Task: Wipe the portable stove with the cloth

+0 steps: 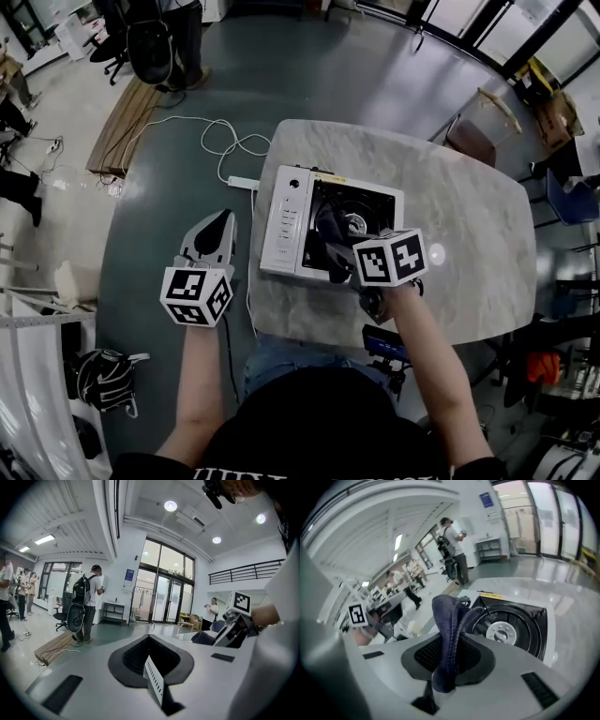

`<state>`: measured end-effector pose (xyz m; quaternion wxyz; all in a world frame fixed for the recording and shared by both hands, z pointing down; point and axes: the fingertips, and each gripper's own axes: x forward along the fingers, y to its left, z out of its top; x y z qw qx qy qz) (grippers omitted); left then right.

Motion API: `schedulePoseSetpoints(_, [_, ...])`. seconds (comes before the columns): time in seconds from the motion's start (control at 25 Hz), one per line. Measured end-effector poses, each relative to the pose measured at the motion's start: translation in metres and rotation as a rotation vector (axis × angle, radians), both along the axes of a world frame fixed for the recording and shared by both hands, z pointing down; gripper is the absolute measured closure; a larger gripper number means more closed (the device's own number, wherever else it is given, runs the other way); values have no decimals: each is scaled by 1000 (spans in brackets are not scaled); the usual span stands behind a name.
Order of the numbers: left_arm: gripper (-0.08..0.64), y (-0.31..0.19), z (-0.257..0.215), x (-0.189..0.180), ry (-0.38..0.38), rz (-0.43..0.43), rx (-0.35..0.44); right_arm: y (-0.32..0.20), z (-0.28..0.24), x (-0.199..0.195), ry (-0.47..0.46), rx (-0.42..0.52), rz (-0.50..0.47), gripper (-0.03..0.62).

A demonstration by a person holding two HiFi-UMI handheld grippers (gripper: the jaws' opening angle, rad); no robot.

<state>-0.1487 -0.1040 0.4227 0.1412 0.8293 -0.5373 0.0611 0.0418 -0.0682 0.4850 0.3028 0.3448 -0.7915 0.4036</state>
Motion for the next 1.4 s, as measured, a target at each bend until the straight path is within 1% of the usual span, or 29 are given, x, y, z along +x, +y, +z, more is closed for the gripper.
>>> schedulePoseSetpoints(0.12, [548, 3, 5, 7, -1, 22, -13, 4, -3, 11, -140, -46, 322, 517])
schedulePoseSetpoints(0.24, [548, 4, 9, 17, -5, 51, -22, 14, 7, 32, -191, -74, 597, 517])
schedulePoseSetpoints(0.32, [548, 2, 9, 23, -8, 65, -23, 21, 18, 42, -228, -123, 746, 517])
schedulePoseSetpoints(0.4, [549, 1, 9, 28, -11, 77, -22, 29, 29, 44, -297, -197, 859, 517])
schedulePoseSetpoints(0.48, [548, 0, 9, 33, -15, 89, -21, 33, 39, 40, -350, -247, 936, 517])
schedulePoseSetpoints(0.64, [549, -2, 7, 39, -23, 111, -20, 30, 55, 33, -352, -263, 1026, 517])
schedulePoseSetpoints(0.72, [548, -3, 7, 42, -28, 120, -20, 26, 60, 27, -381, -277, 1045, 517])
schedulePoseSetpoints(0.8, [548, -3, 8, 42, -29, 122, -22, 22, 63, 23, -373, -276, 1003, 517])
schedulePoseSetpoints(0.92, [548, -6, 8, 42, -29, 121, -24, 22, 63, 21, -263, -251, 848, 517])
schedulePoseSetpoints(1.0, [548, -8, 7, 45, -28, 128, -21, 25, 63, 23, -209, -256, 769, 518])
schedulePoseSetpoints(1.2, [549, -12, 5, 51, -29, 143, -17, 35, 65, 39, -137, -286, 644, 517])
schedulePoseSetpoints(1.32, [548, -14, 5, 55, -28, 152, -18, 39, 64, 53, -96, -283, 571, 517])
schedulePoseSetpoints(1.4, [548, -14, 5, 57, -29, 158, -18, 41, 63, 64, -51, -265, 526, 517])
